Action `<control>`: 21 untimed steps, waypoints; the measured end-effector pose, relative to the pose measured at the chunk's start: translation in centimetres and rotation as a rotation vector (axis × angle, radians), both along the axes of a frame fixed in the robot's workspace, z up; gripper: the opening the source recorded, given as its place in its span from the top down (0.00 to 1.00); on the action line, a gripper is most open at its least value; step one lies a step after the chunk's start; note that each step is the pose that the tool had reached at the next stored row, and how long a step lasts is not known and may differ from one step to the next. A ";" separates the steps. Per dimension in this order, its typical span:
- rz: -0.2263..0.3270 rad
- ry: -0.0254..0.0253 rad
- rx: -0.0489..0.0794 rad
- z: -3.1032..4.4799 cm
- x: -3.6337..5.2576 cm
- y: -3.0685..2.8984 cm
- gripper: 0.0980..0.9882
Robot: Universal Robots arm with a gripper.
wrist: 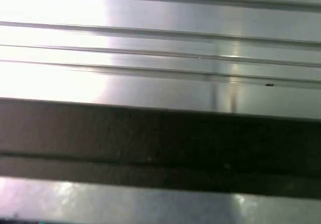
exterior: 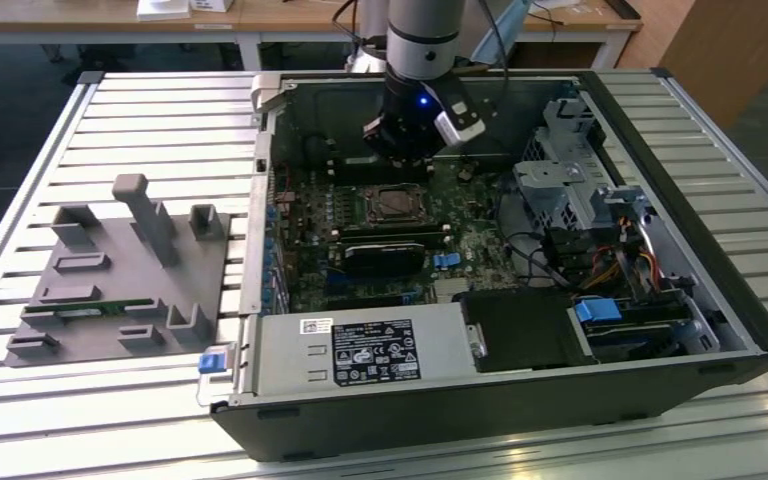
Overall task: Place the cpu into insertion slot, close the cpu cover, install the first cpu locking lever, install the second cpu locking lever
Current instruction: 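Install the first cpu locking lever, then install the second cpu locking lever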
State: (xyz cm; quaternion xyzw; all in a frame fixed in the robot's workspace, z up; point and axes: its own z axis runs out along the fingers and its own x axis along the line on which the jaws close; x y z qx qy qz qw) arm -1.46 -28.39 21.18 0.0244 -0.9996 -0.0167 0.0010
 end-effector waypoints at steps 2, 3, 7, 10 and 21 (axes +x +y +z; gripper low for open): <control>0.000 0.0000 0.000 0.00 0.00 -0.10 0.99; 0.000 0.0000 0.000 -0.01 0.00 -0.12 0.99; 0.000 0.0001 0.000 0.00 0.00 -0.20 0.99; 0.000 0.0000 0.000 0.00 0.00 -0.31 0.99; 0.000 0.0001 0.000 0.00 0.00 -0.75 0.99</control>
